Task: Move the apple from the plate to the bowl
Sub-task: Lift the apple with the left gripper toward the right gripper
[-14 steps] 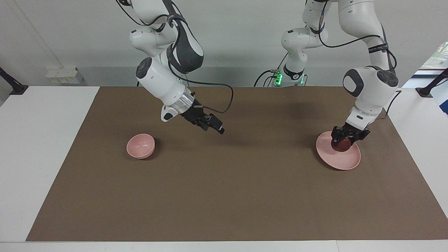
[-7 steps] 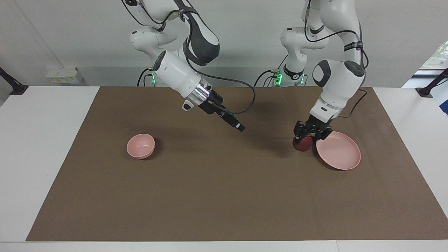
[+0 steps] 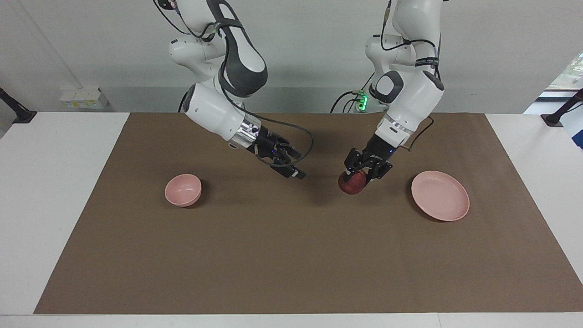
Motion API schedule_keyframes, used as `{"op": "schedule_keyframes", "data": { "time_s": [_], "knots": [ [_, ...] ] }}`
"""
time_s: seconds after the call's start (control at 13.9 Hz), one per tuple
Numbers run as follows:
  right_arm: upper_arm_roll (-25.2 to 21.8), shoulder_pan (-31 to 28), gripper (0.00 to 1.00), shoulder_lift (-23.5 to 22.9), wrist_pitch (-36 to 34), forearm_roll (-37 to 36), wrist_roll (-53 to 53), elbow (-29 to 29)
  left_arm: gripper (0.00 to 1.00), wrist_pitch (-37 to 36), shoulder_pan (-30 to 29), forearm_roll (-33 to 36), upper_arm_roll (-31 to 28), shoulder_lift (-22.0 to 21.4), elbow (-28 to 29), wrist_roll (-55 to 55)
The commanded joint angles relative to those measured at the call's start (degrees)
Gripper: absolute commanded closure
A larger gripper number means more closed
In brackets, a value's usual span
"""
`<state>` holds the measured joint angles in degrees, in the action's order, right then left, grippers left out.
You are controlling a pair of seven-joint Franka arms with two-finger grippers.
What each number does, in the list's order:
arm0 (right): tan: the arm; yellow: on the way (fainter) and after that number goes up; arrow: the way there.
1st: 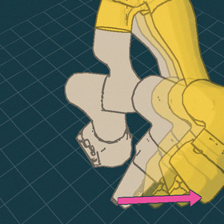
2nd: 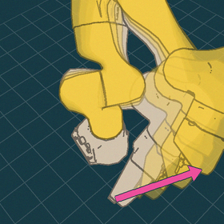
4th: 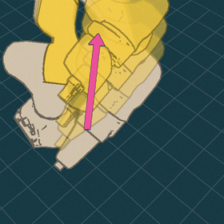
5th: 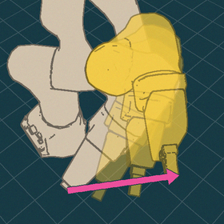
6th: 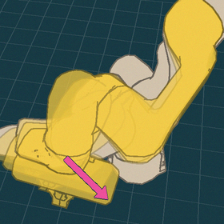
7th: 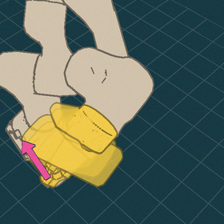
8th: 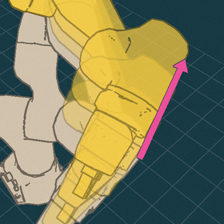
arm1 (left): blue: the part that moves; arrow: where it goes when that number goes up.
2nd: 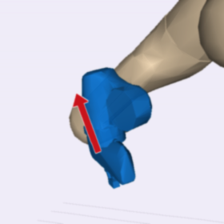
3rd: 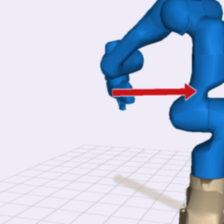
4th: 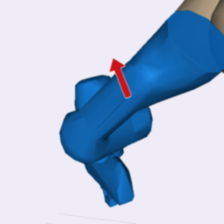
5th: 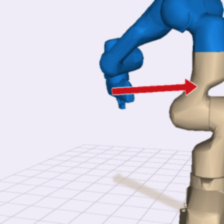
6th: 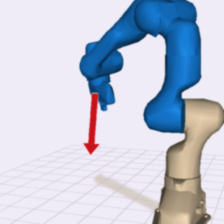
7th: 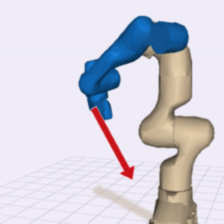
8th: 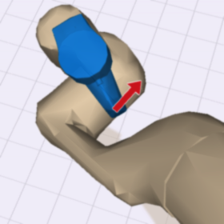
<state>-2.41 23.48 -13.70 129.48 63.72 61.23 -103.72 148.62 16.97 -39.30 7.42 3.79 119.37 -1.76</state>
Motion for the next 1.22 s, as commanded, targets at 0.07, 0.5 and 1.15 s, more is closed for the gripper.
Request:
{"op": "schedule_keyframes", "data": {
  "time_s": [0.07, 0.5, 1.15],
  "knots": [
    [0.4, -0.3, 0.0, -4.2, -1.5, 3.5, -1.8, 3.3, 1.0, 4.0, 0.5, -4.8, 4.3, 0.2, -1.3, 0.4],
    [0.3, 1.0, 0.0, -5.6, -3.1, 3.7, -3.6, 3.7, 1.0, 5.8, 0.6, -6.1, 10.2, 0.3, -3.1, 0.5],
    [0.2, -0.5, 0.22, -3.7, -8.8, 3.7, -5.9, 2.6, 1.0, 6.1, 0.5, -7.4, 11.8, 0.3, -4.1, 1.8]
  ]
}}
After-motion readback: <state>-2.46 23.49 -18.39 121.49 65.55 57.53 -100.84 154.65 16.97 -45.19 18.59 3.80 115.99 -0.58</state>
